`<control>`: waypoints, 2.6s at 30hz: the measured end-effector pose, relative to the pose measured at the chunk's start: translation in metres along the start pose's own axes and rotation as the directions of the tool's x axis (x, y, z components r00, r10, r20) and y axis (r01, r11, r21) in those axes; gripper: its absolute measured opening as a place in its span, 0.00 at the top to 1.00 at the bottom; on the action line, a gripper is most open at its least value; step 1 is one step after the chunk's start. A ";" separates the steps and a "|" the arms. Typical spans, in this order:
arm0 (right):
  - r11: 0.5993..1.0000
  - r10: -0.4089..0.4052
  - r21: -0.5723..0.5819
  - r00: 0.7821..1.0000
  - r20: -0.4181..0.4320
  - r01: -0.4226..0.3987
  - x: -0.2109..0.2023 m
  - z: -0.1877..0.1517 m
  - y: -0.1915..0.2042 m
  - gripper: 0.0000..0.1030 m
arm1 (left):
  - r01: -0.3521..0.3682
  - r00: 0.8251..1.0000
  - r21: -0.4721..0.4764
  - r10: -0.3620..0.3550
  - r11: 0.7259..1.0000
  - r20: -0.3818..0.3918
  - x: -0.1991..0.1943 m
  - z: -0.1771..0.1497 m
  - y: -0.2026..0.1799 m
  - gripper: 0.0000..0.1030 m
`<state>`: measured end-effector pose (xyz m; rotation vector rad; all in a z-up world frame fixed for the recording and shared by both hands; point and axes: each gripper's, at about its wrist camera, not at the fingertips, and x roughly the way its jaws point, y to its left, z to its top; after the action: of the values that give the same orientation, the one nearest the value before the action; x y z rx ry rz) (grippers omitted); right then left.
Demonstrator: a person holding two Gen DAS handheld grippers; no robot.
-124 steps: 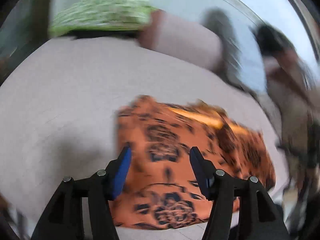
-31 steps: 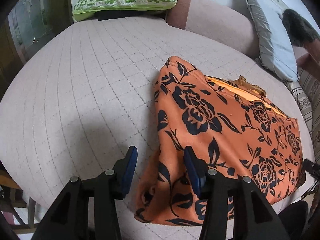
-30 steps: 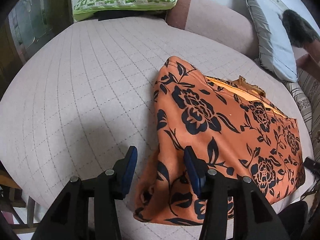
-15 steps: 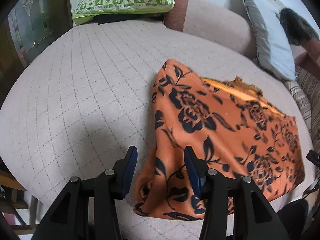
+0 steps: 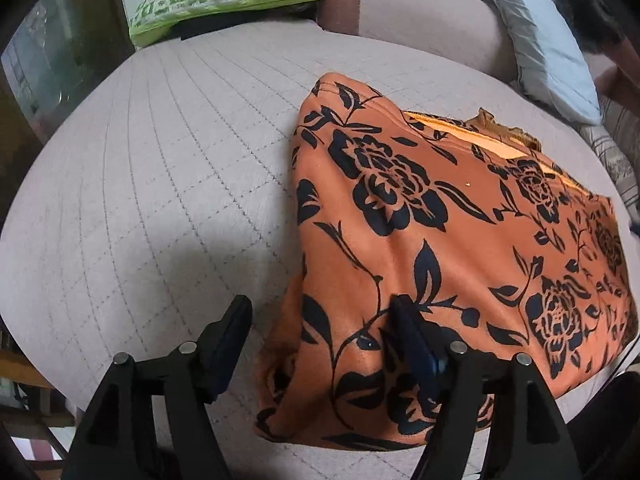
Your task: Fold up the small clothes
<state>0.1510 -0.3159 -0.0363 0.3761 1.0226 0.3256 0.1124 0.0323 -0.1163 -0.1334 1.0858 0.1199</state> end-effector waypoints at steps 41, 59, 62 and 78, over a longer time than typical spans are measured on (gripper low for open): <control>0.876 -0.011 0.475 0.983 0.185 -0.080 -0.068 -0.130 -0.042 0.87 | 0.056 0.995 0.090 -0.063 0.994 0.076 -0.028 -0.011 -0.065 0.25; 0.848 0.124 0.487 0.972 0.198 -0.208 -0.074 -0.108 -0.085 0.27 | -0.049 0.996 0.201 0.034 0.978 0.077 -0.021 -0.011 -0.078 0.21; 0.907 0.155 0.380 0.982 0.106 -0.184 -0.045 -0.067 -0.079 0.27 | -0.027 0.998 0.175 0.015 0.984 0.068 -0.015 -0.011 -0.070 0.20; 0.981 0.156 0.137 0.976 -0.155 -0.136 0.022 -0.014 -0.059 0.83 | 0.017 0.994 0.172 -0.035 0.985 0.100 -0.015 -0.014 -0.059 0.20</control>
<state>0.1544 -0.3562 -0.0860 0.5467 1.1838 0.4317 0.1027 -0.0287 -0.1065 0.0132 0.9865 0.0094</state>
